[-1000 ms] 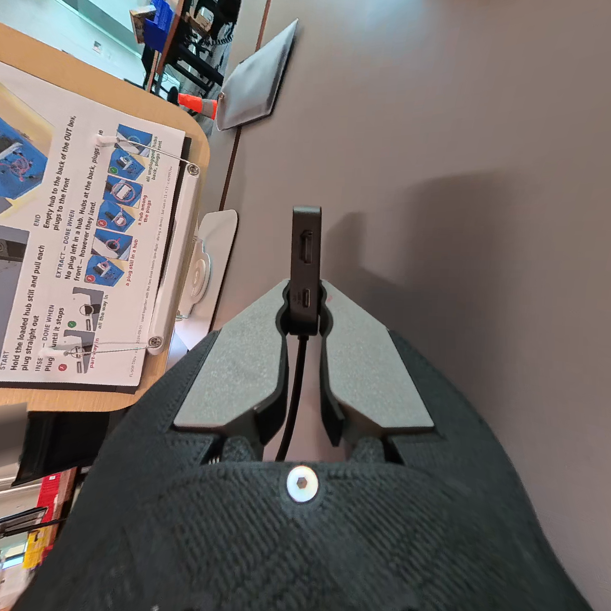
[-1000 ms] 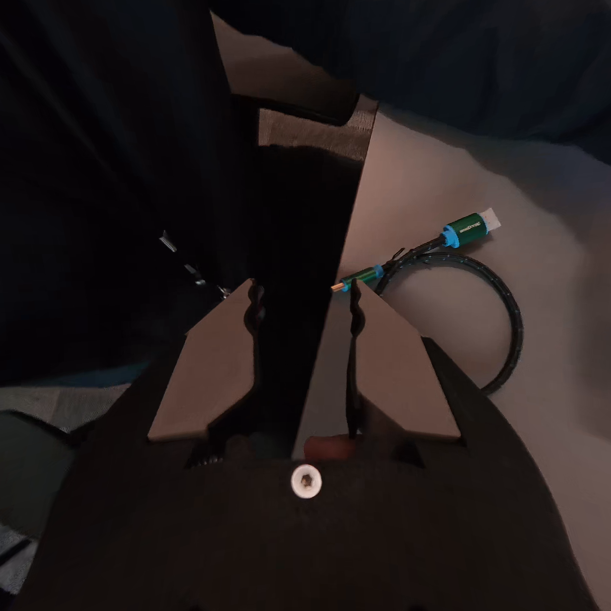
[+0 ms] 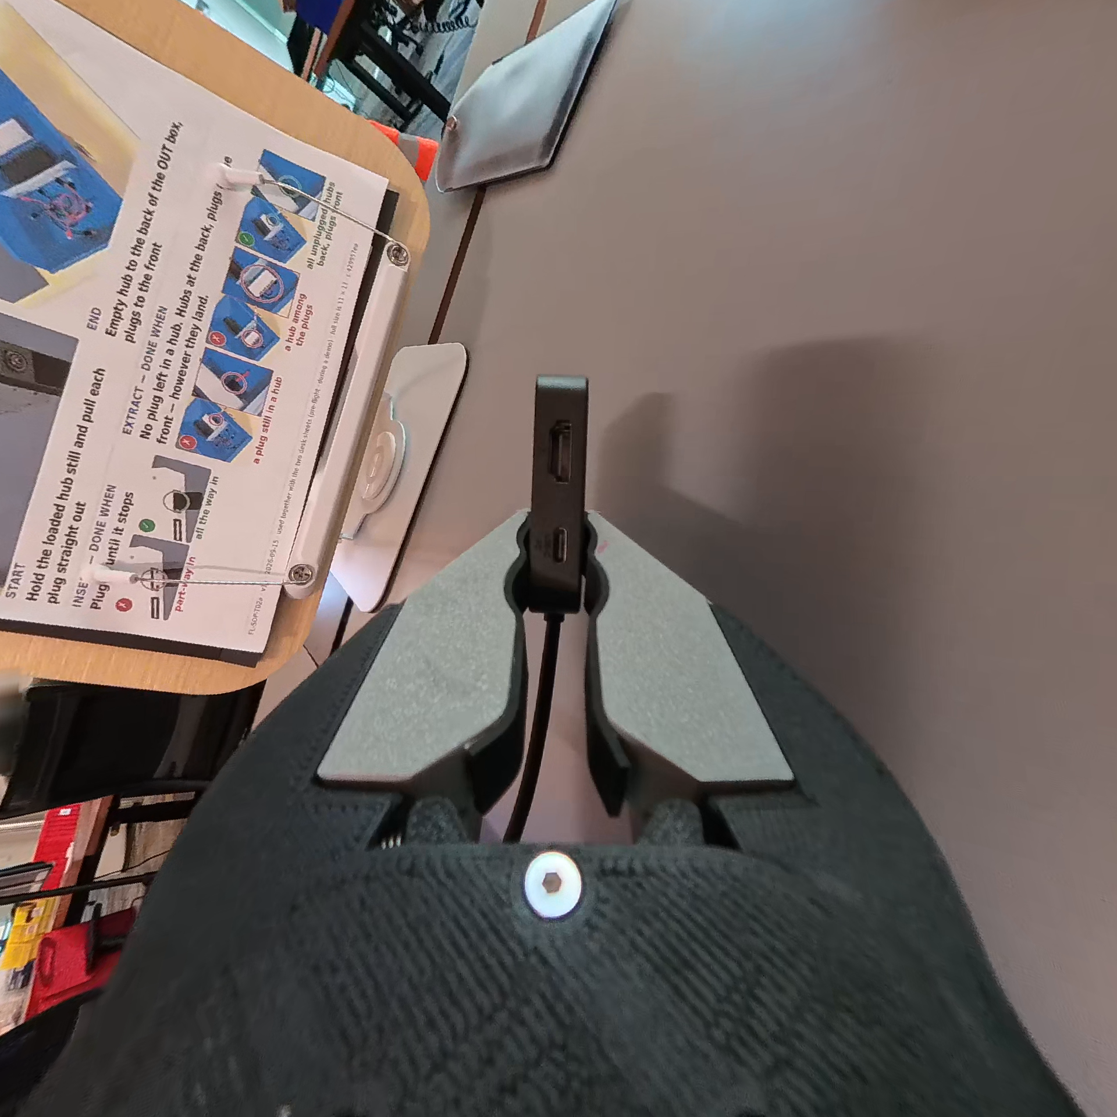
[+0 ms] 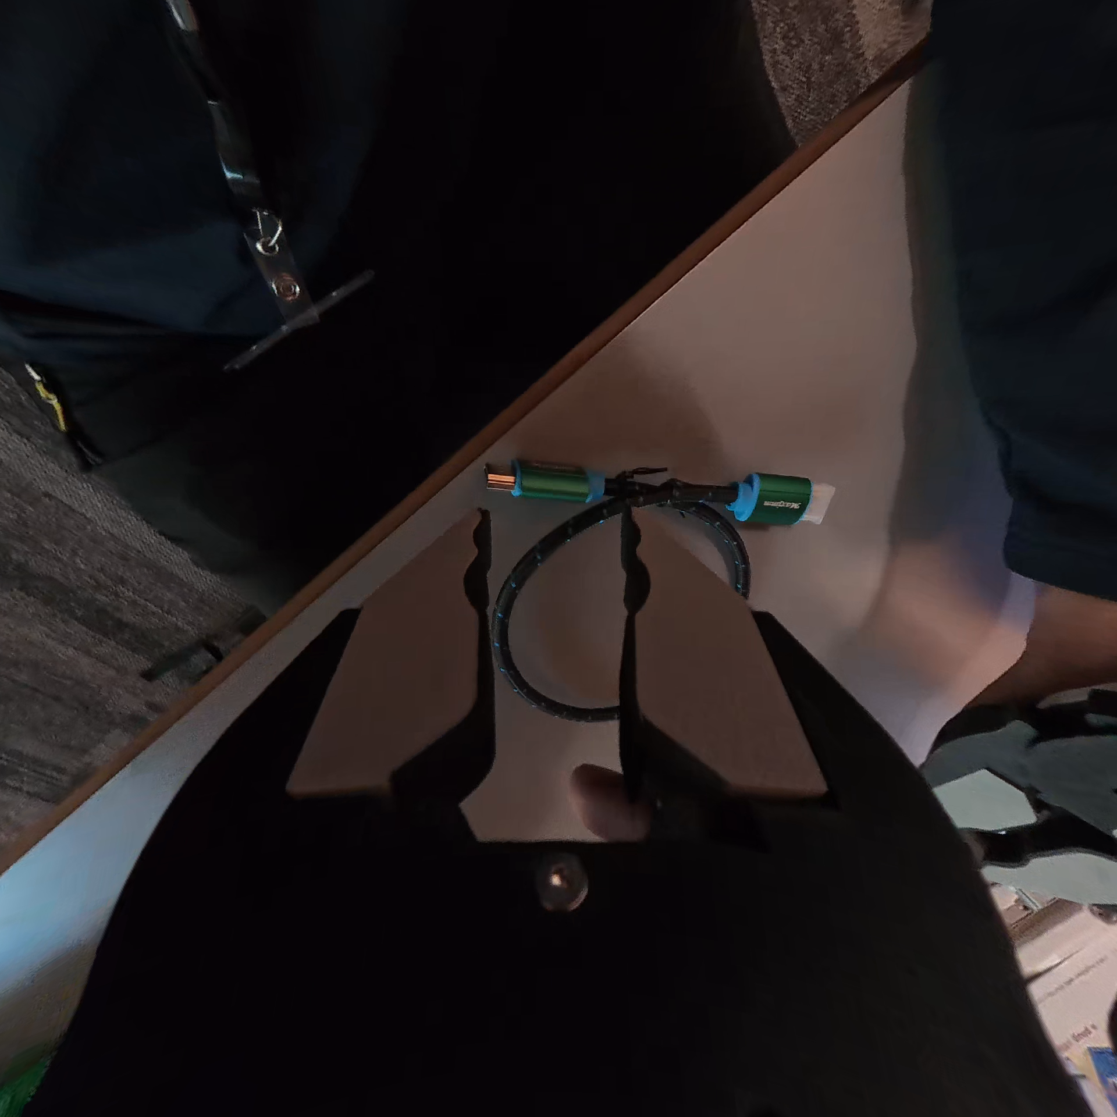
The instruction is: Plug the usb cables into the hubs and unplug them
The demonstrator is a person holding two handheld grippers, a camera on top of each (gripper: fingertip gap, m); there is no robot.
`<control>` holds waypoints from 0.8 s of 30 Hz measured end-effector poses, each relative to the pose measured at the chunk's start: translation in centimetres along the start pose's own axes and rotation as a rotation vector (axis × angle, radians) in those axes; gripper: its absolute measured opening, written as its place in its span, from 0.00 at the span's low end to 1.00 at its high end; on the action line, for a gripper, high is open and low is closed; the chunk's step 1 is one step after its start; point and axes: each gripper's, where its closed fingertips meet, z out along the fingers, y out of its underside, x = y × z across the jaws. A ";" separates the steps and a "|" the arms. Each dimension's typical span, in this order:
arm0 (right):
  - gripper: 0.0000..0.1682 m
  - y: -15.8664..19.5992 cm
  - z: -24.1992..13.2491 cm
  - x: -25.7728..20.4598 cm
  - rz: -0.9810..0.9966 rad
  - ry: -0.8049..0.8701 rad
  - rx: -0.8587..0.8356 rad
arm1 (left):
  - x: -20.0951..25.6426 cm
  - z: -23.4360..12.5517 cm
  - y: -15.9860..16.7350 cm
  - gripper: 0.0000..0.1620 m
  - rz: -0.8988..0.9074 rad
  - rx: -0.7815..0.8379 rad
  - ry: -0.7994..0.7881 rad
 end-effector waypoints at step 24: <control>0.00 11.7 1.1 7.5 0.854 0.212 0.119 | -2.3 -0.2 1.7 0.07 -0.155 -0.048 -0.050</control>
